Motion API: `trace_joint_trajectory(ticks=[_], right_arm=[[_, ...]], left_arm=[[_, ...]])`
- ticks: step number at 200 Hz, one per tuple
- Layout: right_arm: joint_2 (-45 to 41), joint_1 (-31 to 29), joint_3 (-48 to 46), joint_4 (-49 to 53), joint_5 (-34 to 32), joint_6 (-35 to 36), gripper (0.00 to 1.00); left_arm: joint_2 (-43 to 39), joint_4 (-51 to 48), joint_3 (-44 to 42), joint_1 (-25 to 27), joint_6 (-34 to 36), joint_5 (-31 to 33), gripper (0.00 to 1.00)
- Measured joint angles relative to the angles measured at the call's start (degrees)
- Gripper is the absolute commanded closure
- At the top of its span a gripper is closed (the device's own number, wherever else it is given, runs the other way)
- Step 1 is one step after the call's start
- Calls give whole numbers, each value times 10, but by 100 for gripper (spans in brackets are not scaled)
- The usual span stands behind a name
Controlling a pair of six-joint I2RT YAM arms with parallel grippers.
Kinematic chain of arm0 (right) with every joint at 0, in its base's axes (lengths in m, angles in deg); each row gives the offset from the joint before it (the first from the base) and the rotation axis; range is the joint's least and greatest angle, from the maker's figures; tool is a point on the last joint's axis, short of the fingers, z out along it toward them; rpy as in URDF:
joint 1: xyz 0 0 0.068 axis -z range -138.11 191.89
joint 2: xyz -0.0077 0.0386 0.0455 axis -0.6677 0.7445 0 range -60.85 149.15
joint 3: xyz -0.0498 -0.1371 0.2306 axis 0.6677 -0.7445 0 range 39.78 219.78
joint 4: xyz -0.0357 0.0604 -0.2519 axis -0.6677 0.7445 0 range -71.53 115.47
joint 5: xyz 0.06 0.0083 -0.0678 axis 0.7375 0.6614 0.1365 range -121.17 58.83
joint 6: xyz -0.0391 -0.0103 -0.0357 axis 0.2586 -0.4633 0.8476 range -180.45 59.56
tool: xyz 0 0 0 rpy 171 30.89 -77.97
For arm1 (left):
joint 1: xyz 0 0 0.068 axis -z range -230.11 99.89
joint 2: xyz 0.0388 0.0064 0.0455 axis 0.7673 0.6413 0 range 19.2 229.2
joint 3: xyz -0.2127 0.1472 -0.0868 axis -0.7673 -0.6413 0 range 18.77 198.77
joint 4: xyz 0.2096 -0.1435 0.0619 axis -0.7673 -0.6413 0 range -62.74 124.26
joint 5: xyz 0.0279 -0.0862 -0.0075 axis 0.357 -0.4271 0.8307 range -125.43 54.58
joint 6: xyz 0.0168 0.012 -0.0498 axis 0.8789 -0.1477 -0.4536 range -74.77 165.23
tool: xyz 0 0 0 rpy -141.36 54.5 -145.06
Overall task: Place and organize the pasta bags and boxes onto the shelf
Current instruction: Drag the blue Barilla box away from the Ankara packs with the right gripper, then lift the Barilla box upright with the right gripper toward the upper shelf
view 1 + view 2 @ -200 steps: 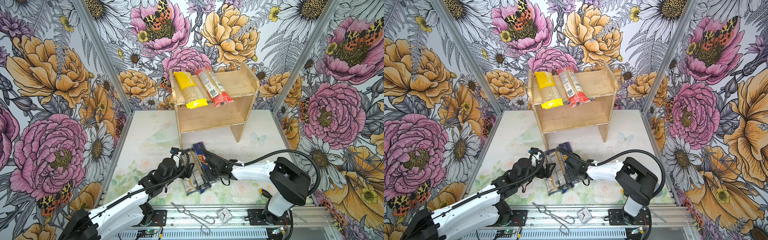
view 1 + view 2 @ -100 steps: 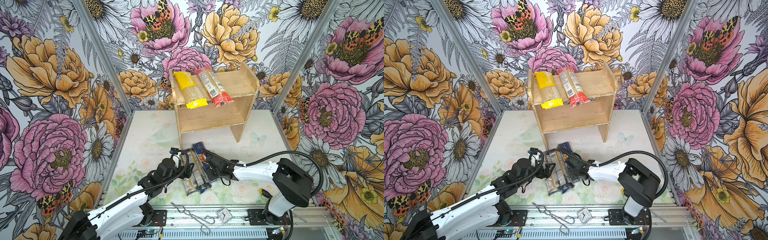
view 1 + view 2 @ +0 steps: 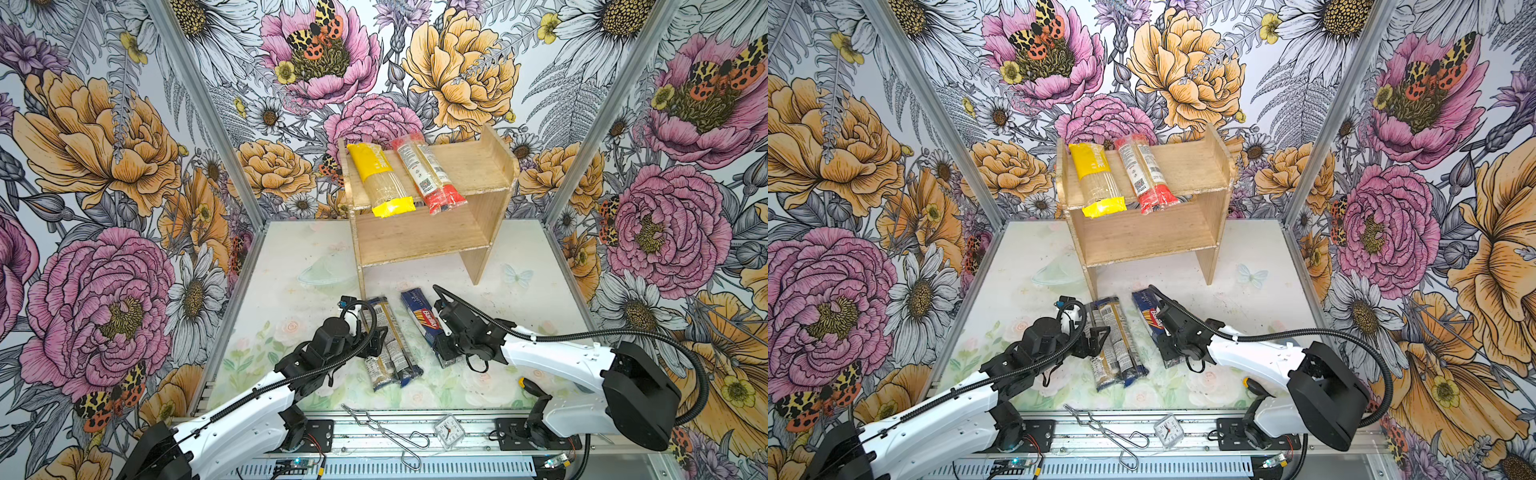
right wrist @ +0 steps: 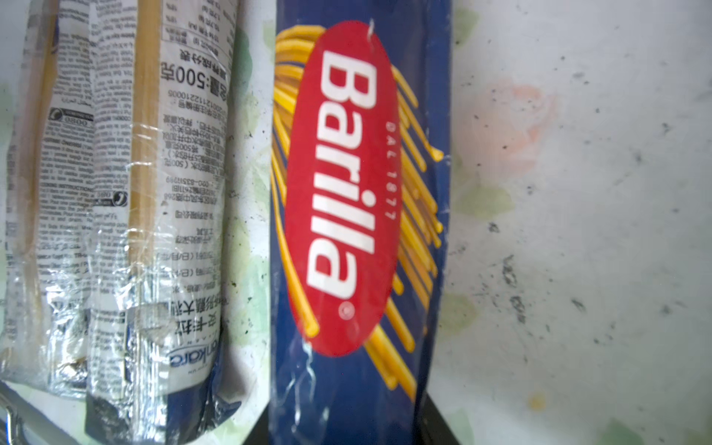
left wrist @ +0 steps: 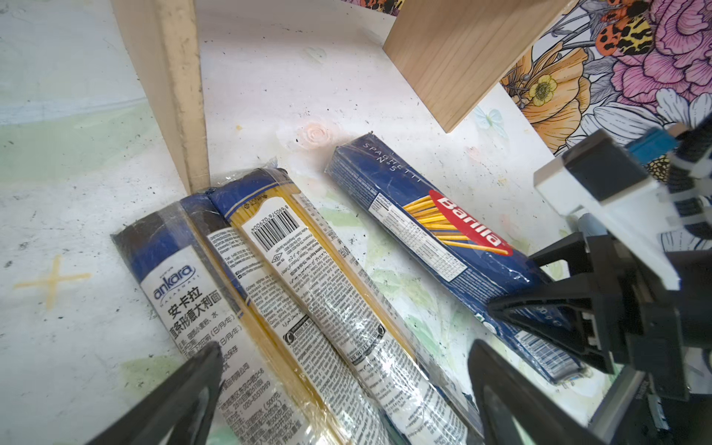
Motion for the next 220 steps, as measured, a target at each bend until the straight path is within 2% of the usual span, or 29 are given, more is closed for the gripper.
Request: trace_joint_trajectory(ticks=[46, 84, 149, 220], right_arm=[[-85, 23, 7, 74, 5, -1, 100], [-139, 38, 69, 192, 7, 1, 100], [-222, 84, 252, 359, 10, 1, 100], [-195, 94, 475, 518, -39, 11, 100]], left_arm=[[5, 0, 0, 0, -2, 0, 1], [5, 0, 0, 0, -2, 0, 1], [12, 0, 0, 0, -2, 0, 1], [13, 0, 0, 0, -1, 0, 1]])
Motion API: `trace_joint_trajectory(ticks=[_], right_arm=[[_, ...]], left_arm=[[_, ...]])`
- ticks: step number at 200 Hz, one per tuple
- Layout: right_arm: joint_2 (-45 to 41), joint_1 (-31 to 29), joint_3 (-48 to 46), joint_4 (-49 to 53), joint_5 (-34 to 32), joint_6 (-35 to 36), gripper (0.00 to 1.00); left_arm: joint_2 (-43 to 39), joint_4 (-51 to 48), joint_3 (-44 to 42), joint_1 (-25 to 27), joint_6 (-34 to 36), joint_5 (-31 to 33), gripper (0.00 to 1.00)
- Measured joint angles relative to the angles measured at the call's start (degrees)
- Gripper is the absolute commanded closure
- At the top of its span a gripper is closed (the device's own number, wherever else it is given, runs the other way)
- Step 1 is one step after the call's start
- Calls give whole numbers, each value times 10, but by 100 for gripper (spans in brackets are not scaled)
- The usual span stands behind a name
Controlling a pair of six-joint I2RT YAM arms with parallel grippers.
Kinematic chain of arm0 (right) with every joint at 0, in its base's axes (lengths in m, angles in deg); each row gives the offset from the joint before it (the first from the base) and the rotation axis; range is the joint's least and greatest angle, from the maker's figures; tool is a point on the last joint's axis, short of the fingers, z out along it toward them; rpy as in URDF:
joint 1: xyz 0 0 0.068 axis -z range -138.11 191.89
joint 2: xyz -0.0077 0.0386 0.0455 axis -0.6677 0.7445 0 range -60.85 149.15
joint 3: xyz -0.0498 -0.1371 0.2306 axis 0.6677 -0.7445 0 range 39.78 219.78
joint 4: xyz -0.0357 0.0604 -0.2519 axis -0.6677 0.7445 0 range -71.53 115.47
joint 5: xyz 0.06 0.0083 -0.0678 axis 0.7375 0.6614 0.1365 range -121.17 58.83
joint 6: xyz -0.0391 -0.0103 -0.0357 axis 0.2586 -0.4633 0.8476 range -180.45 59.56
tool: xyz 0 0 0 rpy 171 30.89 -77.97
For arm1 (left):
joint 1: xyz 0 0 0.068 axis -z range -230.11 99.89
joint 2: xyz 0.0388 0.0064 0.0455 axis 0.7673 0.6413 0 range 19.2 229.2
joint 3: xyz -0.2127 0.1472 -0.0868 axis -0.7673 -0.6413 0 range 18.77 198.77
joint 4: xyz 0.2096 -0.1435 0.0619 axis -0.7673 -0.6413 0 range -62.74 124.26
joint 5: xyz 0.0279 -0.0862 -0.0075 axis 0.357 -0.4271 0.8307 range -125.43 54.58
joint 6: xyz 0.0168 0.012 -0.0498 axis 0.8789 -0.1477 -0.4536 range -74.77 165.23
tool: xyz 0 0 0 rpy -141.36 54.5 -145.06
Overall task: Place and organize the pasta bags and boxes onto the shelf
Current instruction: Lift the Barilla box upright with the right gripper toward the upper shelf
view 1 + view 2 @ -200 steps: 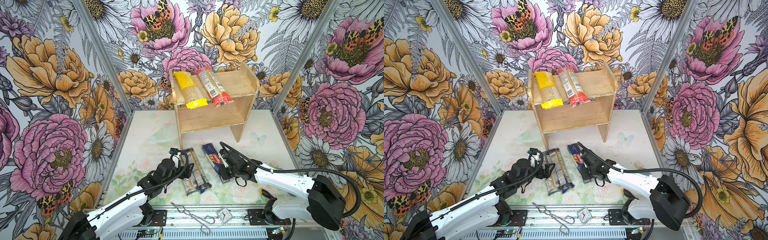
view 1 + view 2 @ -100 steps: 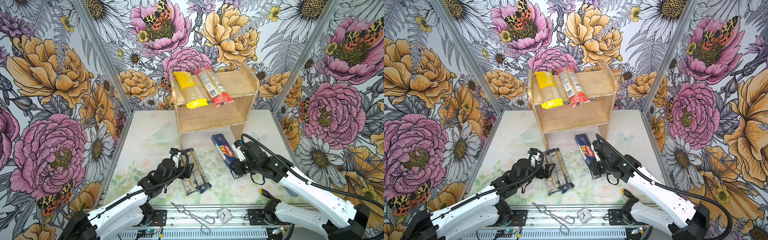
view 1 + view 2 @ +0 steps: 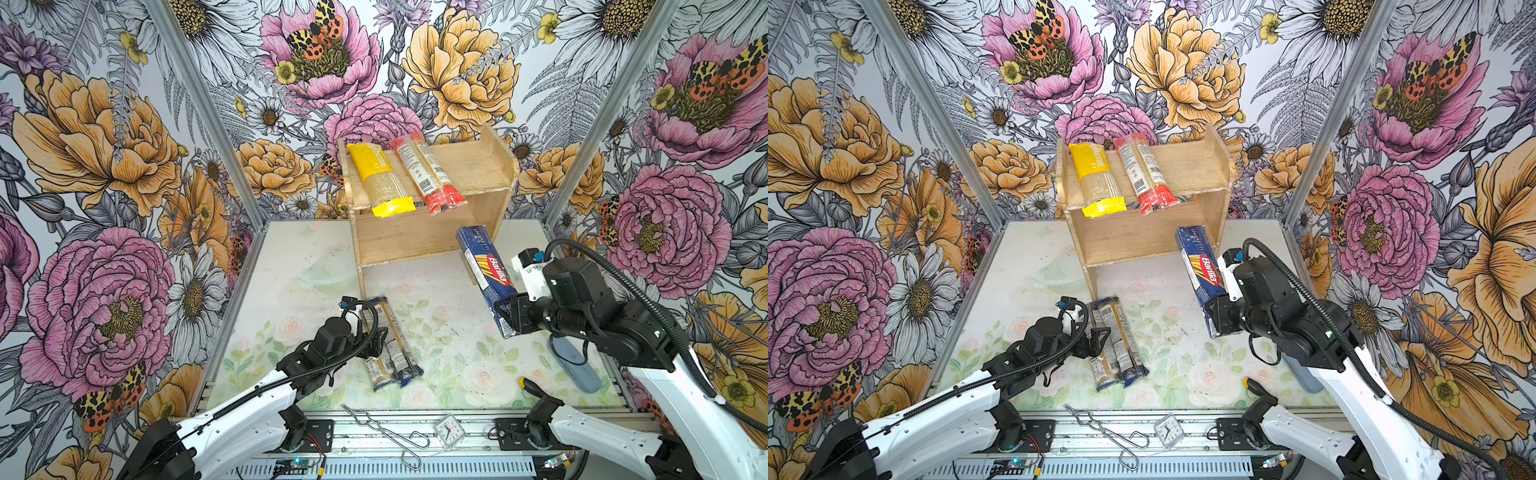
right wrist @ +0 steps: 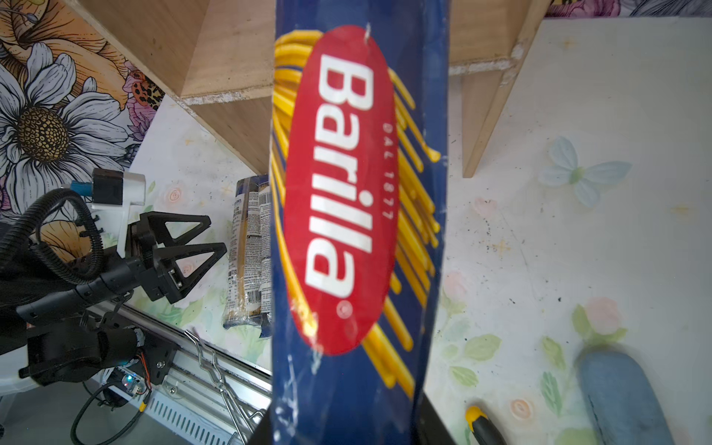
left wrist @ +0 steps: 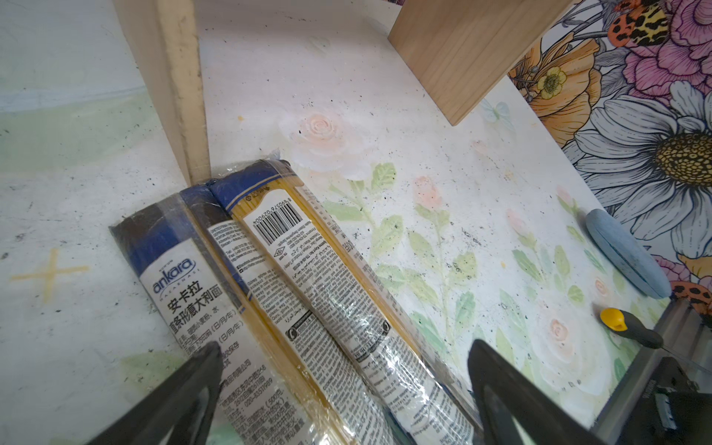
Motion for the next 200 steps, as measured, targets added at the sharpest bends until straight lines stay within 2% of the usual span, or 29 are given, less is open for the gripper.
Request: trace_joint_trajectory(ticks=[39, 120, 160, 200], right_arm=[[45, 1, 130, 51, -34, 26, 100], [149, 1, 331, 89, -106, 98, 100], [266, 22, 481, 96, -142, 146, 100], [403, 78, 632, 87, -123, 179, 100]], left_arm=[[0, 0, 0, 0, 2, 0, 1], [0, 0, 0, 0, 2, 0, 1], [5, 0, 0, 0, 2, 0, 1], [8, -1, 0, 0, 2, 0, 1]])
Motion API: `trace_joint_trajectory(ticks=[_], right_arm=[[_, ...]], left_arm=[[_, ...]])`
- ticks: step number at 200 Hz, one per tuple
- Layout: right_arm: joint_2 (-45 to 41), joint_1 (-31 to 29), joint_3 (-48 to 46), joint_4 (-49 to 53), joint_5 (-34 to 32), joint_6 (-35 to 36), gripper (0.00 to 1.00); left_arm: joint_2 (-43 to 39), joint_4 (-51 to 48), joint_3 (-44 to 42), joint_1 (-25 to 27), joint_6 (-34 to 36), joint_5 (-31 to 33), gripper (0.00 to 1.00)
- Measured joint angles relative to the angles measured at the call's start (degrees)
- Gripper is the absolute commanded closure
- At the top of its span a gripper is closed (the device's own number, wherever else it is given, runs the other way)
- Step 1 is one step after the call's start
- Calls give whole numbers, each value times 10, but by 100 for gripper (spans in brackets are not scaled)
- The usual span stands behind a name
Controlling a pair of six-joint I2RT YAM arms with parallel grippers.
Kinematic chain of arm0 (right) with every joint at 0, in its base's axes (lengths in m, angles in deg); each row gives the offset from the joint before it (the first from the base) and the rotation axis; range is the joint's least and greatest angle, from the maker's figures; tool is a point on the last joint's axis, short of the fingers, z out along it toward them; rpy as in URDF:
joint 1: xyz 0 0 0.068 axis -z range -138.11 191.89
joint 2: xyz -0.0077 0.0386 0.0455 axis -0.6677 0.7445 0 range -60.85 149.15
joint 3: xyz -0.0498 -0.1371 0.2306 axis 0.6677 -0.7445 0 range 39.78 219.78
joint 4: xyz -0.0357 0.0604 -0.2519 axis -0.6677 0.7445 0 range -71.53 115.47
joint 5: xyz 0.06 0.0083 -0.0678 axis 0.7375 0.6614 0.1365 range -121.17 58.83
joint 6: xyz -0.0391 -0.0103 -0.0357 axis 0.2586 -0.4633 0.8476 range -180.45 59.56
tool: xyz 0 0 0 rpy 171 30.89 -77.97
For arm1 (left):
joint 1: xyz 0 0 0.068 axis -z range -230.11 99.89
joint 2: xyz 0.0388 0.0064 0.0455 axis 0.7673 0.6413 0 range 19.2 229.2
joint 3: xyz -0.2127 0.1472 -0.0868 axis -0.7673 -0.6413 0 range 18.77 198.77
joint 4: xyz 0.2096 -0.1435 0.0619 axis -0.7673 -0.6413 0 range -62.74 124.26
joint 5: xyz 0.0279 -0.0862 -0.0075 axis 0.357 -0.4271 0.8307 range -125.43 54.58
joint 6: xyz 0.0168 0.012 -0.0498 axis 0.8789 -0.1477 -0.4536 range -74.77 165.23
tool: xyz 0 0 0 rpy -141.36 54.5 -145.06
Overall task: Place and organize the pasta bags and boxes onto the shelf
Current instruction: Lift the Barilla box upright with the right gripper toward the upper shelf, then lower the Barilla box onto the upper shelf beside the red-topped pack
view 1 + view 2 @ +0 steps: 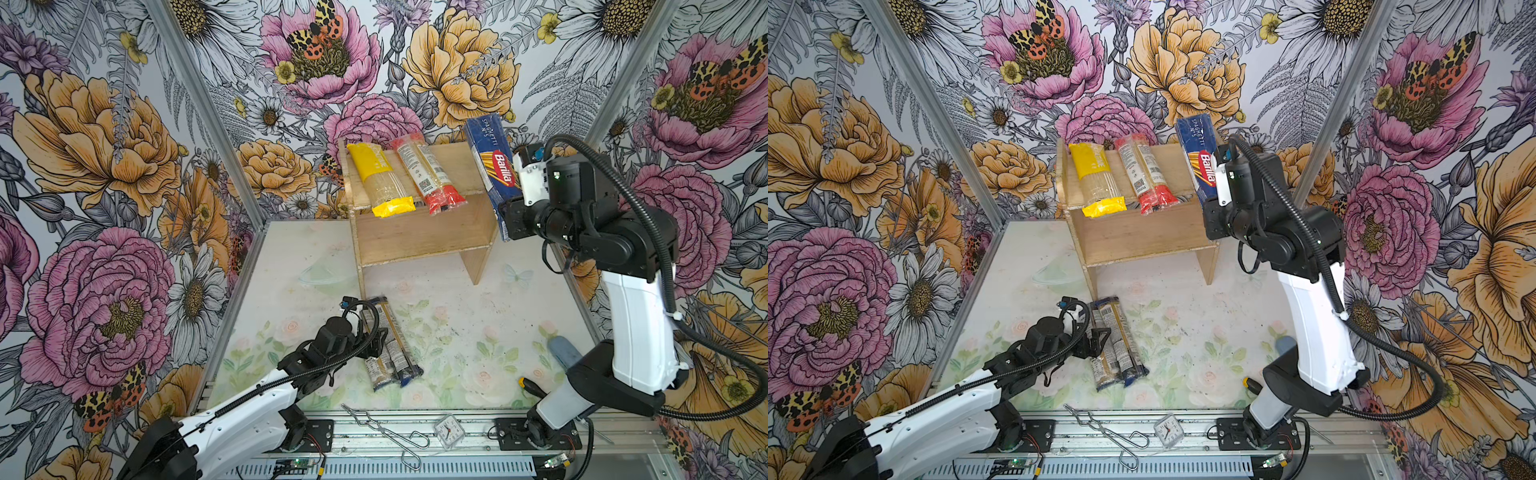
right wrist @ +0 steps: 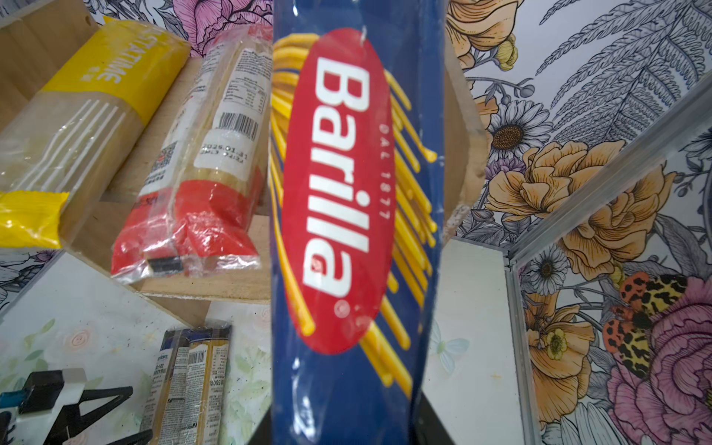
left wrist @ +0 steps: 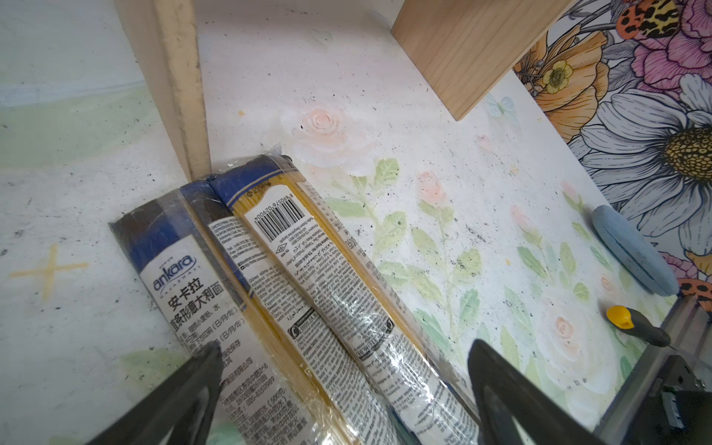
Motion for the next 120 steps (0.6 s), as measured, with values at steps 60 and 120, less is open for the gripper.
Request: trace_joint_trajectory(ticks=[60, 120], right_arm=[[94, 57, 23, -32, 32, 17, 100], [95, 58, 28, -71, 58, 23, 100]], left_arm=[[-6, -13, 2, 0, 0, 0, 1], [-2, -14, 9, -6, 4, 0, 1]])
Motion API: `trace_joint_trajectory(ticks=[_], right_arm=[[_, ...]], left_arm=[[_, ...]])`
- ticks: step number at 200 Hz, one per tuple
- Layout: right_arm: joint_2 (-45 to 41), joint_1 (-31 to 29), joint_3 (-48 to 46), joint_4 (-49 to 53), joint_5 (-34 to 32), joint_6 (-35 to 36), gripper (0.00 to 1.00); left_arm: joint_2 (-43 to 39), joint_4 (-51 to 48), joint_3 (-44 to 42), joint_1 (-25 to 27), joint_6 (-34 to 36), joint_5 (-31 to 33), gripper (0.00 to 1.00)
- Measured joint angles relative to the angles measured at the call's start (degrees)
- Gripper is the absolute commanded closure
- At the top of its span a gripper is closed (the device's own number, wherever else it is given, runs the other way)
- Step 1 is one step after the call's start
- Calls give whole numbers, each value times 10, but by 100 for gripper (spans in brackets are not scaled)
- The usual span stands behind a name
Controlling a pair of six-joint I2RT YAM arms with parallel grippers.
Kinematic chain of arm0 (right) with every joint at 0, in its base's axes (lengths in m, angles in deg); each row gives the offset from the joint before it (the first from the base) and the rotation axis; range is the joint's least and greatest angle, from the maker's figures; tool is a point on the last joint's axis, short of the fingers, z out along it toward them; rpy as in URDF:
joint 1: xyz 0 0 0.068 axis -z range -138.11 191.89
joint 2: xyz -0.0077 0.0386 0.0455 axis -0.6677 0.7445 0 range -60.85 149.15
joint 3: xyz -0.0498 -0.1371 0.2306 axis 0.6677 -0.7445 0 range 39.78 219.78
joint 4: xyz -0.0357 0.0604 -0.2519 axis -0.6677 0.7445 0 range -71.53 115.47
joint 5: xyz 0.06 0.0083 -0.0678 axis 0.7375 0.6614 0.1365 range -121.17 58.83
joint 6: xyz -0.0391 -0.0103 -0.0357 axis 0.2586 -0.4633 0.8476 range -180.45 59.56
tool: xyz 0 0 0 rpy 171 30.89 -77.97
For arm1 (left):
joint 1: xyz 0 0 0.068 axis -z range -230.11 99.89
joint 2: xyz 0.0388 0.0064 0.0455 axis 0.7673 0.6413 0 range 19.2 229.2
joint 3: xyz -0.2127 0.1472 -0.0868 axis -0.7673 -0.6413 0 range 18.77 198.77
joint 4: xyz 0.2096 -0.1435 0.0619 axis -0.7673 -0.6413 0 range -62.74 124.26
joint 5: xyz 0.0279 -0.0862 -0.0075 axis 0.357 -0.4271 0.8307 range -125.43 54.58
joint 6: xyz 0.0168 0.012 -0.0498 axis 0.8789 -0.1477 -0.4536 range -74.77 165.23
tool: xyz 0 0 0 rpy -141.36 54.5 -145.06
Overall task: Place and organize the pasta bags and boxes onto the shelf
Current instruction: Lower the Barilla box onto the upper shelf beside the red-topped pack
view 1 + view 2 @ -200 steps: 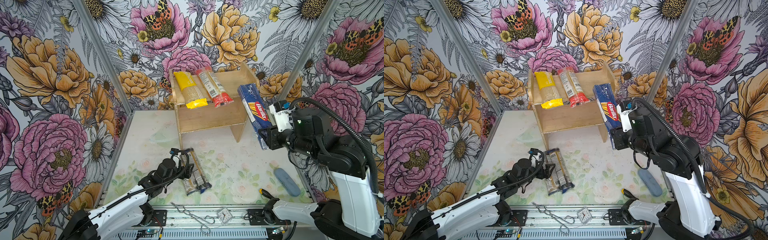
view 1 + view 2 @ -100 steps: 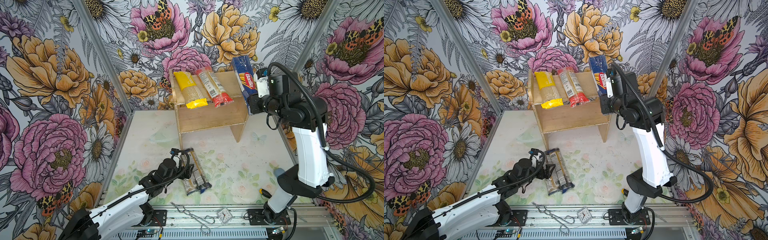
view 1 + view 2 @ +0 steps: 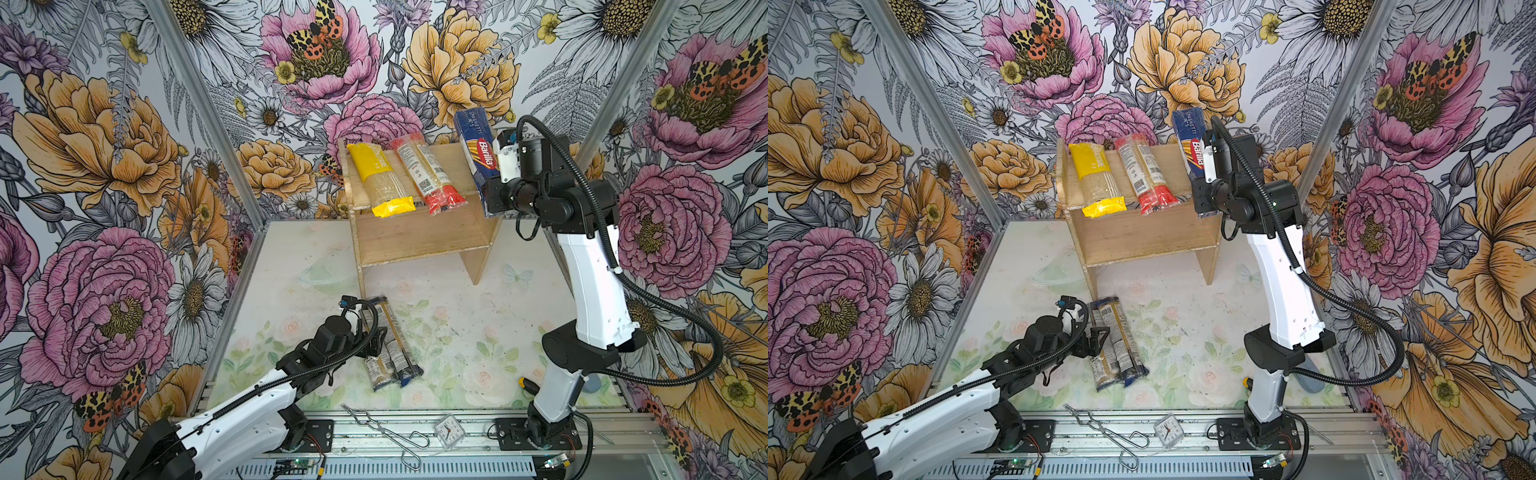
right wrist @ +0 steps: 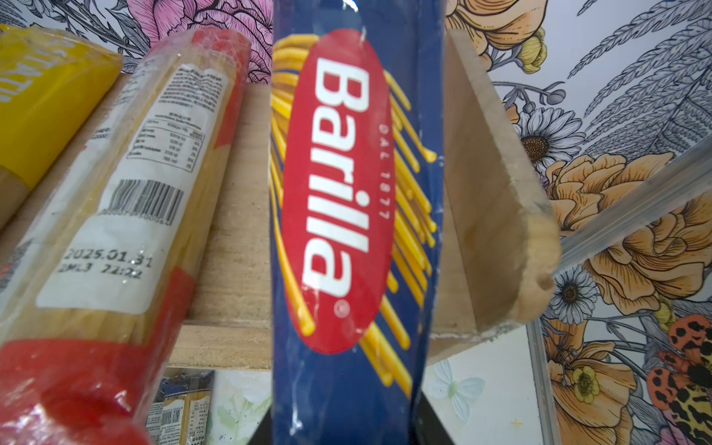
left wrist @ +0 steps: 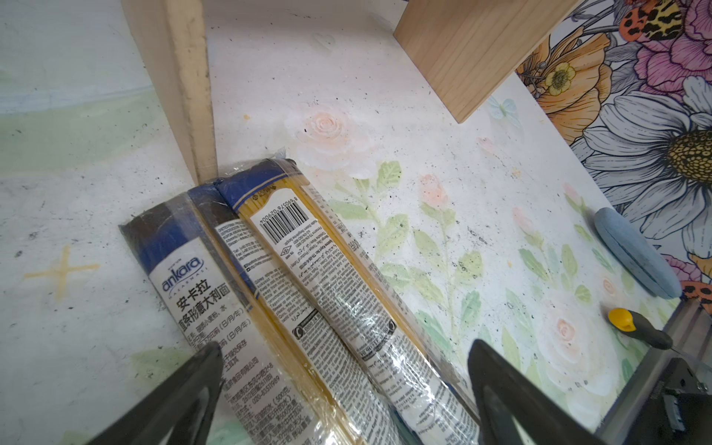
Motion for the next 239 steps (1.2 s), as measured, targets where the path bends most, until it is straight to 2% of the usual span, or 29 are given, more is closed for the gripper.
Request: trace_joint_trajectory(ticks=[107, 119, 143, 167, 203, 220, 239], right_arm=[[26, 3, 2, -47, -1, 19, 100], [26, 3, 2, -53, -1, 19, 86], [29, 3, 2, -55, -1, 19, 84], [30, 3, 2, -57, -2, 21, 69], [30, 4, -4, -68, -3, 27, 55], [30, 4, -9, -82, -5, 29, 42], [30, 4, -10, -110, -8, 29, 39]], left_arm=[[23, 2, 5, 0, 0, 0, 1], [23, 2, 5, 0, 0, 0, 1], [17, 2, 5, 0, 0, 0, 1], [12, 2, 5, 0, 0, 0, 1], [12, 2, 5, 0, 0, 0, 1], [12, 2, 5, 0, 0, 0, 1], [13, 2, 5, 0, 0, 0, 1]])
